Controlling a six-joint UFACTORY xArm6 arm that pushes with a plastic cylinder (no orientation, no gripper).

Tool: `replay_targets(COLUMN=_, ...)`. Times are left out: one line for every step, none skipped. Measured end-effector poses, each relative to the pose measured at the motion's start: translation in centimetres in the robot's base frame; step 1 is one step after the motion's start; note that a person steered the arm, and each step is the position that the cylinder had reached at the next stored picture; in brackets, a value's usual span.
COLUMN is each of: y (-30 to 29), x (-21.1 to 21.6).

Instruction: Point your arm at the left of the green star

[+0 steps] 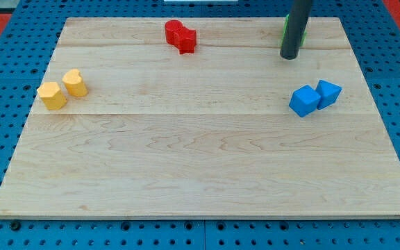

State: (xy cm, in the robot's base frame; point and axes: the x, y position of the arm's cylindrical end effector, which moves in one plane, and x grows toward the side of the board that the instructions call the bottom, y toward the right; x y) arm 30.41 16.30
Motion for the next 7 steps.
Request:
replay_targets(y=0.0, x=0.0)
replay_targets(y=-0.1, x=0.0)
replay_targets(y=-0.1, x=0.0)
replay_targets(y=-0.9, x=0.0)
replay_targets(y=-1.3, x=-0.8)
replay_targets(y=-1.3, x=-1.4)
replay_targets(y=-1.8, x=-1.5)
